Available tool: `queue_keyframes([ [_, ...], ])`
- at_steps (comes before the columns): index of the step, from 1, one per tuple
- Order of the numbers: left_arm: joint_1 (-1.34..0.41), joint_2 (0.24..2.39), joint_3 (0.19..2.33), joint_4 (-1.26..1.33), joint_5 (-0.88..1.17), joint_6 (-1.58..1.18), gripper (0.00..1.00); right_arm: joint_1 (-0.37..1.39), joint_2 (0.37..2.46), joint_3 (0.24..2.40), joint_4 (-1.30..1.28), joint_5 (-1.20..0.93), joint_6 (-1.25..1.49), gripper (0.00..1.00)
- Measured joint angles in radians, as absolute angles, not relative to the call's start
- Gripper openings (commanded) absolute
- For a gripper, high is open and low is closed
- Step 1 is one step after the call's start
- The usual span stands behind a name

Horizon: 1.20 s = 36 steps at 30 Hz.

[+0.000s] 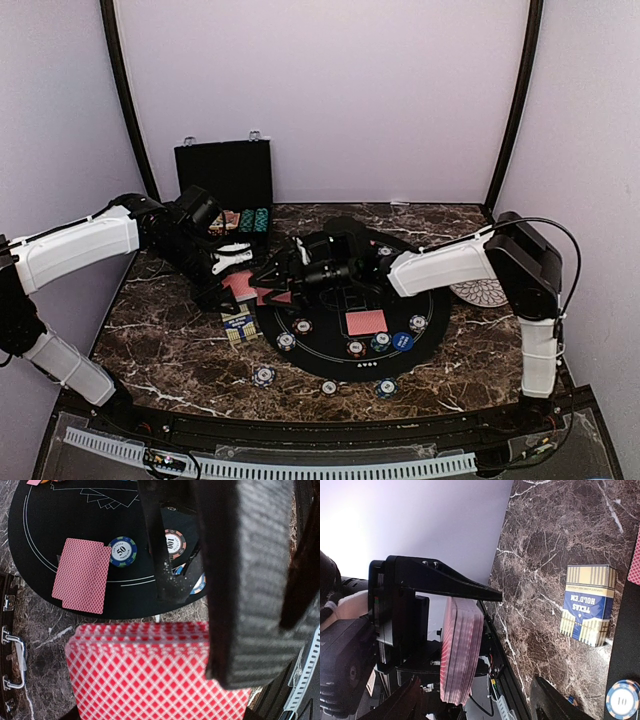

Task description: Distribute texas hold em gaming equipment

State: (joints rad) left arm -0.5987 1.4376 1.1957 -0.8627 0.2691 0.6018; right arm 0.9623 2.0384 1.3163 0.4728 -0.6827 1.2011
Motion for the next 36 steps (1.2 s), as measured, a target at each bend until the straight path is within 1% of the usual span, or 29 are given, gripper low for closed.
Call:
queue_keyframes([
  [15,-0.599,1.438,1.212,-0.861,0.278,0.587,0.0,0.965,2.139,1.444,0.504,-0.704,1.249,0.73],
  [26,-0.601,1.438,1.213,-0.862,0.291,0.582,0.0,0.979,2.203,1.497,0.542,-0.715,1.292,0.71],
  [32,-0.605,1.438,1.219,-0.863,0.298,0.582,0.0,0.979,2.241,1.538,0.545,-0.719,1.312,0.68],
  [36,-0.605,1.438,1.222,-0.863,0.297,0.582,0.0,0.972,2.241,1.536,0.55,-0.718,1.322,0.63],
])
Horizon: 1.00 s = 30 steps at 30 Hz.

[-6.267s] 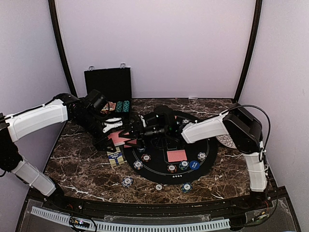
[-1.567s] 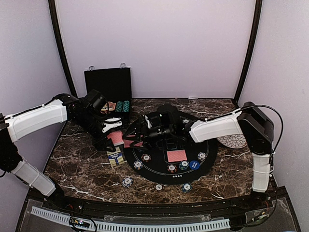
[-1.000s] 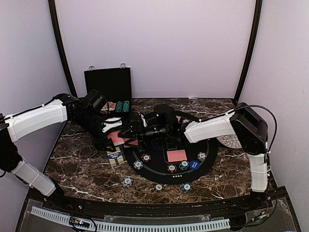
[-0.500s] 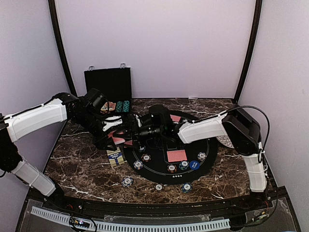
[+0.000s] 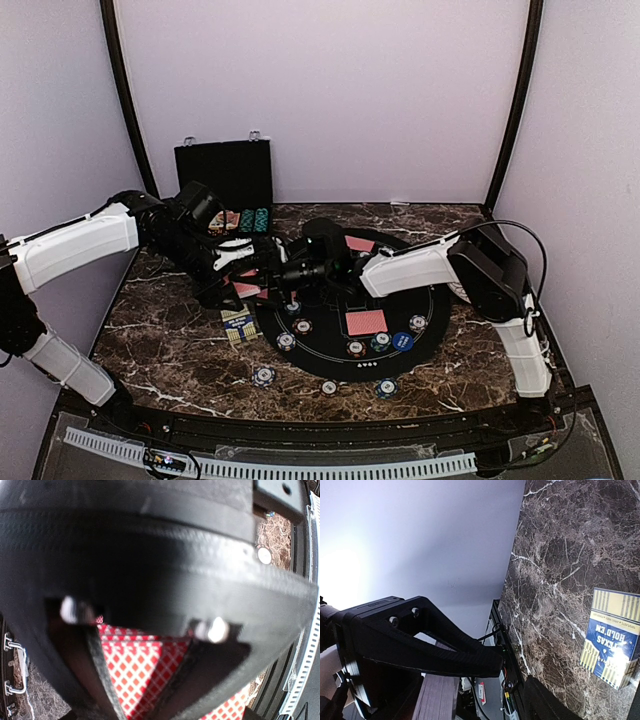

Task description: Distribute texas hold em gaming equipment

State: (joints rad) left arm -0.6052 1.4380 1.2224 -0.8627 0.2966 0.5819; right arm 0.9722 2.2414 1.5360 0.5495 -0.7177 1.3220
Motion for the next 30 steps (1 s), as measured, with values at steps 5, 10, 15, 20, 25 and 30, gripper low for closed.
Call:
queue_keyframes([
  [5,-0.605,1.439,1.222,-0.876,0.293,0.582,0.0,0.96,2.215,1.477,0.59,-0.714,1.325,0.58],
  [10,-0.607,1.439,1.222,-0.879,0.292,0.582,0.0,0.936,2.162,1.411,0.586,-0.712,1.308,0.55],
  [15,-0.607,1.439,1.222,-0.879,0.292,0.582,0.0,0.931,2.135,1.39,0.569,-0.711,1.289,0.54],
  [20,-0.607,1.439,1.222,-0.879,0.293,0.582,0.0,0.93,2.114,1.389,0.53,-0.711,1.275,0.55],
  [25,-0.607,1.439,1.222,-0.877,0.294,0.582,0.0,0.93,2.081,1.389,0.478,-0.712,1.25,0.54],
  [30,-0.607,1.439,1.222,-0.877,0.294,0.582,0.0,0.928,2.054,1.388,0.439,-0.714,1.225,0.46],
])
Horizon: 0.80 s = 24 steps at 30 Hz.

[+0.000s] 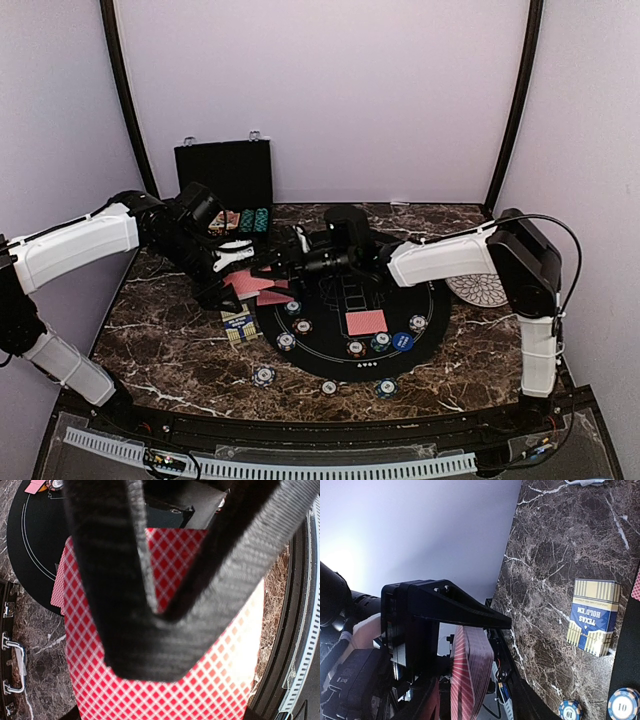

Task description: Distribute texas hold em gaming equipment

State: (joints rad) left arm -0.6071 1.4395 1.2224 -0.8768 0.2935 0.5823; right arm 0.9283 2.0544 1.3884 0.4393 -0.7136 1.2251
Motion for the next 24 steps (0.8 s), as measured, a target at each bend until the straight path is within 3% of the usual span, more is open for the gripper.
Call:
queue_keyframes([
  [4,-0.607,1.439,1.222,-0.877,0.294,0.582,0.0,0.928,2.04,1.377,0.426,-0.715,1.216,0.35],
  [9,-0.607,1.439,1.222,-0.877,0.292,0.582,0.0,0.928,2.024,1.363,0.413,-0.716,1.208,0.15],
  [24,-0.607,1.439,1.222,-0.868,0.27,0.583,0.0,0.908,1.929,1.279,0.403,-0.709,1.208,0.0],
])
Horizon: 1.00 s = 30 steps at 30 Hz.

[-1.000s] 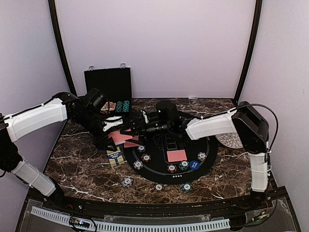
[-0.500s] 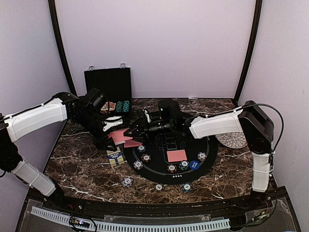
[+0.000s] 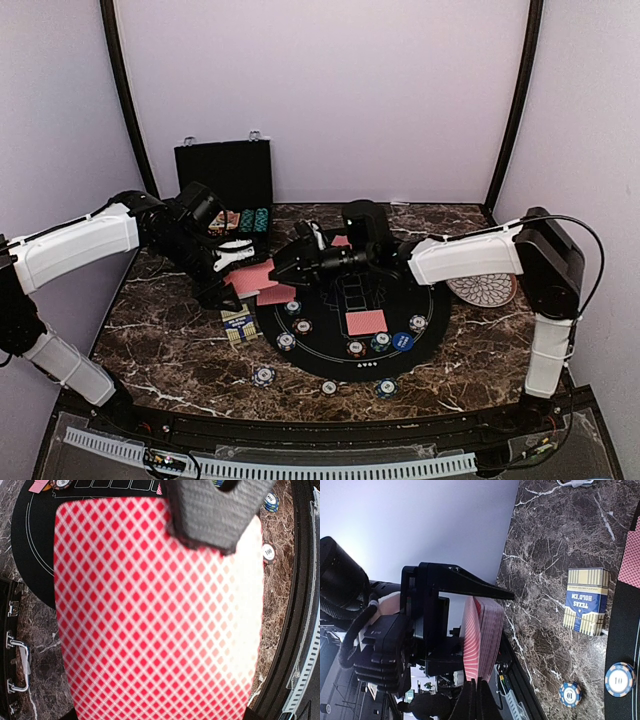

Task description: Distribute texas hold em gaming equipment

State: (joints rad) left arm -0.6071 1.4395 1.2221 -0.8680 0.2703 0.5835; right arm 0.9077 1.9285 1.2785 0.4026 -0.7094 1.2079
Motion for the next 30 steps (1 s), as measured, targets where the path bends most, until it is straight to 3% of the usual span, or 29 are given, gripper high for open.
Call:
queue_keyframes([
  [15,-0.607,1.439,1.212,-0.862,0.267,0.591,0.0,0.868,1.842,1.123,0.477,-0.711,1.263,0.0],
  [30,-0.607,1.439,1.209,-0.863,0.266,0.591,0.0,0.7,1.527,0.749,0.42,-0.709,1.253,0.0],
])
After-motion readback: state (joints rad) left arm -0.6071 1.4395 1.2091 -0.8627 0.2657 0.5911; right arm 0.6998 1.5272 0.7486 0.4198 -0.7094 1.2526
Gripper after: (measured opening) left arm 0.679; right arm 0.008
